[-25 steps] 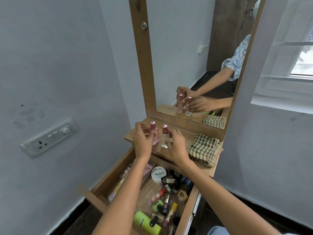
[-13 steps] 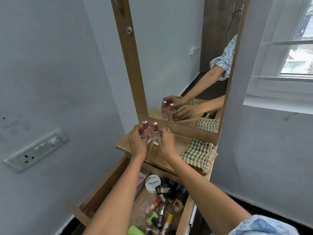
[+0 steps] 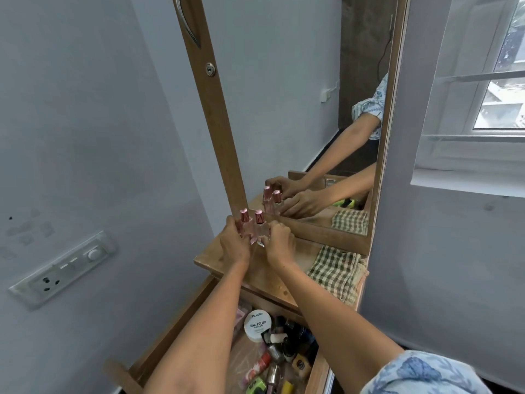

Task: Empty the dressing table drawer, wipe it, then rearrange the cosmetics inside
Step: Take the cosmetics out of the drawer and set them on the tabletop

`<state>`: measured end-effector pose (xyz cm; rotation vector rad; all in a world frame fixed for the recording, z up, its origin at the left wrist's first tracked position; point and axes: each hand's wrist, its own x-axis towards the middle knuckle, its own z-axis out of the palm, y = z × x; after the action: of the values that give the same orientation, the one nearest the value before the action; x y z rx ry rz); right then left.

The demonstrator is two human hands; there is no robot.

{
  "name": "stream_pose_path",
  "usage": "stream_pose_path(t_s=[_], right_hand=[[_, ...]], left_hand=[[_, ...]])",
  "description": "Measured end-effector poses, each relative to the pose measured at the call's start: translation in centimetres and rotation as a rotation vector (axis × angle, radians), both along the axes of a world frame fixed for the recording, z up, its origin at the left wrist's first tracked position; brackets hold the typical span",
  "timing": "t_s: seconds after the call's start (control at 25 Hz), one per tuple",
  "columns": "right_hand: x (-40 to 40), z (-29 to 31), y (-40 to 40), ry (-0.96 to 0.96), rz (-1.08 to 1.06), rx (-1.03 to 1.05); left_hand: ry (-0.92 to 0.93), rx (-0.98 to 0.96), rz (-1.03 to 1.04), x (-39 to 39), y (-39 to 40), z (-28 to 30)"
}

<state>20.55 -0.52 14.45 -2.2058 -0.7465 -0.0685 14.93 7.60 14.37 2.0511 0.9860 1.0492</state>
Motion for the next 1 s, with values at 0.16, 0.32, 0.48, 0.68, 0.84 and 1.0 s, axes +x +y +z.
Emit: stream_pose_path(t_s=[0.16, 0.32, 0.48, 0.68, 0.84, 1.0], right_hand=[[0.1, -0.4, 0.3, -0.020, -0.032, -0.035], [0.1, -0.8, 0.3, -0.046, -0.034, -0.095], [0.2, -0.8, 0.1, -0.014, -0.023, -0.095], [-0.8, -0.6, -2.4, 0.079, 0.006, 0.000], [-4.4, -0.7, -6.0, 0.027, 0.083, 0.067], [-8.7, -2.5, -10.3, -0.078, 0.314, 0.119]], left_hand=[[-0.009, -0.041, 0.043, -0.2, -0.3, -0.1], [-0.015, -0.075, 0.071, -0.4, -0.7, -0.4], [-0.011, -0.078, 0.072, -0.7, -1.0, -0.2], [-0.027, -0.009, 0.046, -3.4, -2.8, -0.3], [-0.046, -0.042, -0.016, -7.4, -6.1, -1.5], [-0.088, -0.087, -0.128, -12.8, -9.7, -3.3]])
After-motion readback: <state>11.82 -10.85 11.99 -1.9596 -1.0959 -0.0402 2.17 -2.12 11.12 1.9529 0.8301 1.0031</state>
